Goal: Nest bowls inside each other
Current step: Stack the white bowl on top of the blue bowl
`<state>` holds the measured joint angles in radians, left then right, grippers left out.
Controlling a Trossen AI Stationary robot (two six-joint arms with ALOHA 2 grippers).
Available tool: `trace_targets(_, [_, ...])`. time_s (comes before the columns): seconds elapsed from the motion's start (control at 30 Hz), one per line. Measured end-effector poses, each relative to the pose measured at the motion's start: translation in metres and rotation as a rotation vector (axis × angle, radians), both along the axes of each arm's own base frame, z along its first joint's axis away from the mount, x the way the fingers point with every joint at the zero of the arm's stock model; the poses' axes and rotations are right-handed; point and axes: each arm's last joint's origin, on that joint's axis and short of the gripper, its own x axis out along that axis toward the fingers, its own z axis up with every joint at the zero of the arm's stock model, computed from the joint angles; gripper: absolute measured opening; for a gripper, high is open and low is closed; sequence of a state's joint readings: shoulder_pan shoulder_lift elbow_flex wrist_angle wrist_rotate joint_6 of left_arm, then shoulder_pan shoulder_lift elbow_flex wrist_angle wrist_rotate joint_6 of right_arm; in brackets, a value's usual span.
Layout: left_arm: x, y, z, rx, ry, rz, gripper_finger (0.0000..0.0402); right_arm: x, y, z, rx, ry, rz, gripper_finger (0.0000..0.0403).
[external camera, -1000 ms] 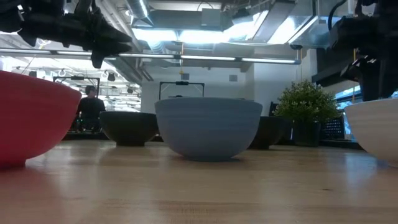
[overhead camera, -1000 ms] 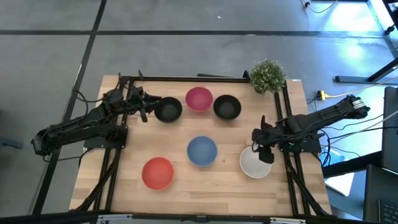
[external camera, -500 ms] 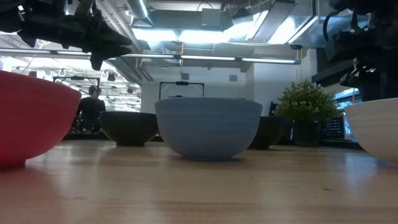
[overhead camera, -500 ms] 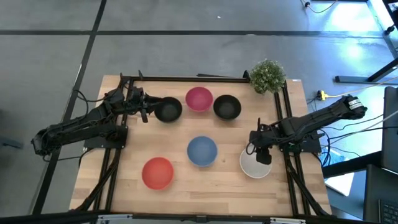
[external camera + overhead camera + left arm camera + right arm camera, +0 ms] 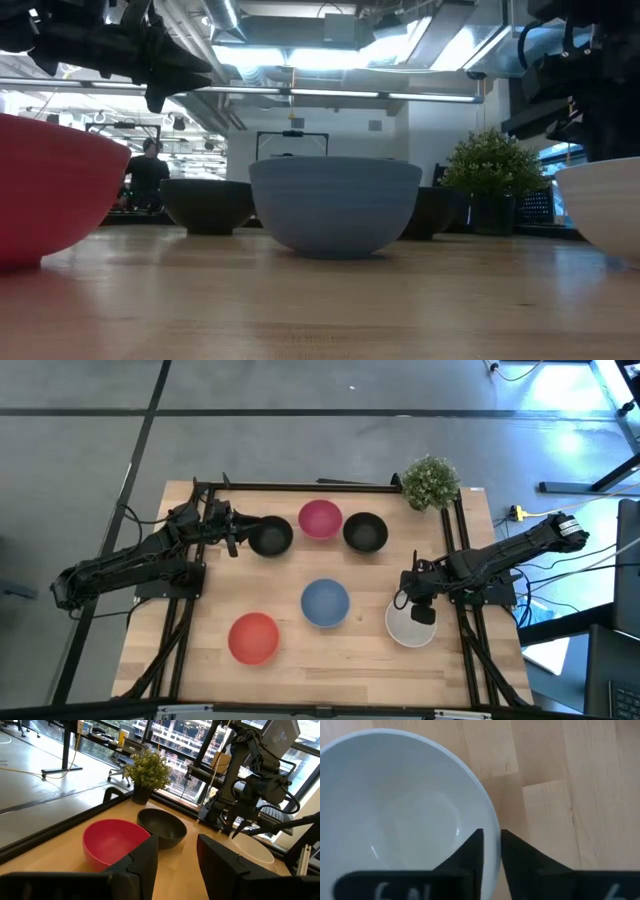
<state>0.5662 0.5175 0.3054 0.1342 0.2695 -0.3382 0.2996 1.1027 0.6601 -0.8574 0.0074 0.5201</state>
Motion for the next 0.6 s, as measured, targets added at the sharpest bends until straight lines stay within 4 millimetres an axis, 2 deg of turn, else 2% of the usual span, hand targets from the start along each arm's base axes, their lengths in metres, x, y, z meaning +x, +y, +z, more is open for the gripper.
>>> trace_targets(0.2, [0.0, 0.0, -0.0001, 0.0, 0.0, 0.0, 0.0131, 0.0001, 0.0, 0.0001, 0.0, -0.002, -0.002, 0.0011])
trace_targets(0.4, [0.0, 0.0, -0.0001, 0.0, 0.0, 0.0, 0.0131, 0.0002, -0.0005, 0.0001, 0.008, 0.001, -0.052, 0.0022])
trace_targets(0.6, [0.0, 0.0, -0.0001, 0.0, 0.0, 0.0, 0.0131, 0.0058, -0.0029, 0.0015, 0.003, -0.055, -0.071, 0.001])
